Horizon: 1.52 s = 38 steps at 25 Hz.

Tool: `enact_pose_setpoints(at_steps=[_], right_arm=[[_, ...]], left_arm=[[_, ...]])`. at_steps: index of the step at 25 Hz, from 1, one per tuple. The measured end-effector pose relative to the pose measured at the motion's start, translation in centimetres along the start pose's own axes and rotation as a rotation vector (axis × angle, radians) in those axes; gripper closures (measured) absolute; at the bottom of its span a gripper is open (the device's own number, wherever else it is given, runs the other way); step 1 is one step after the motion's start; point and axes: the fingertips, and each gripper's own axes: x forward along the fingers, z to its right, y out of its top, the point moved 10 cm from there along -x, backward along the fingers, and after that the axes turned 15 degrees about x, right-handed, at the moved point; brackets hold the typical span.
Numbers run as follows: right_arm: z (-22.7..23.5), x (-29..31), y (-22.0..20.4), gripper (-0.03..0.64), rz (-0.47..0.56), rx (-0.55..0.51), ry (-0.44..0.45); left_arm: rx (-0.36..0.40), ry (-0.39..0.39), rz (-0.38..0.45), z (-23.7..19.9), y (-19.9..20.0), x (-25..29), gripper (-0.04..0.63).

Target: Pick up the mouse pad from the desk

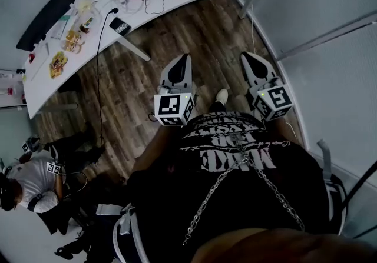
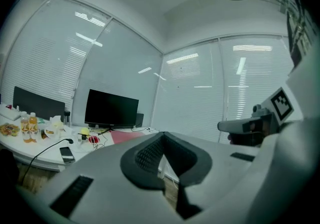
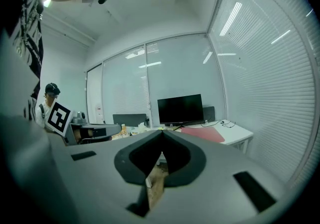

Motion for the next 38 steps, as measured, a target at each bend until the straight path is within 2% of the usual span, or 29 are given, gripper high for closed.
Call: enact_pose_setpoints(at_steps=[3, 9, 18, 25, 30, 34, 38], right_arm=[[2.2, 1.2, 1.1, 0.620, -0.026, 0.009, -0.013], [5.8, 5.1, 3.1, 0.620, -0.063, 0.015, 0.021], [12.9, 7.0, 7.2, 0.620, -0.021, -0.014, 0.051], [17.8, 6.7, 10.8, 0.620, 0.008, -0.014, 0.029], [20.3, 7.8, 11.1, 0.620, -0.004, 0.028, 0.019], [20.2, 8.7, 10.9, 0.620, 0.000, 0.003, 0.037], [20.4, 10.6, 10.4, 0.620, -0.013, -0.003, 0.048]], left_arm=[[-0.034, 0.005, -0.013, 0.1, -0.2, 2.7, 0.588], [-0.045, 0.018, -0.030, -0.6, 0.5, 8.3, 0.588], [0.012, 0.019, 0.013, 0.8, 3.0, 16.6, 0.588], [0.040, 0.005, 0.051, 2.6, 6.2, 21.9, 0.588], [0.059, 0.019, 0.020, 2.8, 6.2, 23.2, 0.588], [0.037, 0.074, -0.006, 1.7, 5.5, 22.6, 0.588], [0.021, 0.084, -0.034, 0.5, 4.2, 23.0, 0.588]])
